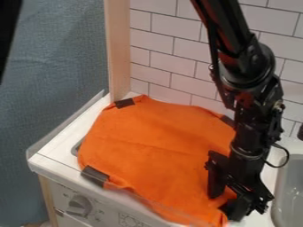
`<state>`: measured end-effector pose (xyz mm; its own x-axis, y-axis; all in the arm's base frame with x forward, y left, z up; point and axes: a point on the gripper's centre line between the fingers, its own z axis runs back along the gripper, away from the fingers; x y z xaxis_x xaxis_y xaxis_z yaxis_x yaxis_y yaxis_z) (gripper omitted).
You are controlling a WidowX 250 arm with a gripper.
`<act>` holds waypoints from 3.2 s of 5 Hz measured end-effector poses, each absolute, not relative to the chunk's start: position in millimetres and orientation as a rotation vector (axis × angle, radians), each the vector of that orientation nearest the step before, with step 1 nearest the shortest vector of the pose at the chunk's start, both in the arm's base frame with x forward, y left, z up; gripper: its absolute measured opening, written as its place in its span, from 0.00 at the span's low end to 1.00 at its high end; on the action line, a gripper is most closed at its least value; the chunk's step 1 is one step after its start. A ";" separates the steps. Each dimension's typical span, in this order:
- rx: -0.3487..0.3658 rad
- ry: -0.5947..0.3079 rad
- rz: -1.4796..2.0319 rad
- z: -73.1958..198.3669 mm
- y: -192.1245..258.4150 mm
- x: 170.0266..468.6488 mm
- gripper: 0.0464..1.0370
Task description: Fold the cloth from bottom right to the middle
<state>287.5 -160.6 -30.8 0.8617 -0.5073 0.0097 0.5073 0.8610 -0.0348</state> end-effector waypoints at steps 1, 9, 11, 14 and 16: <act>-0.039 -0.012 -0.532 -30.7 -161.7 289.7 0.41; -0.332 0.024 -0.572 41.3 -103.8 319.8 0.02; -0.330 0.072 -0.513 42.7 -49.7 352.0 0.02; -0.277 0.218 -0.489 -14.8 -16.2 364.8 0.04; -0.285 0.205 -0.464 -17.4 -15.2 366.8 0.49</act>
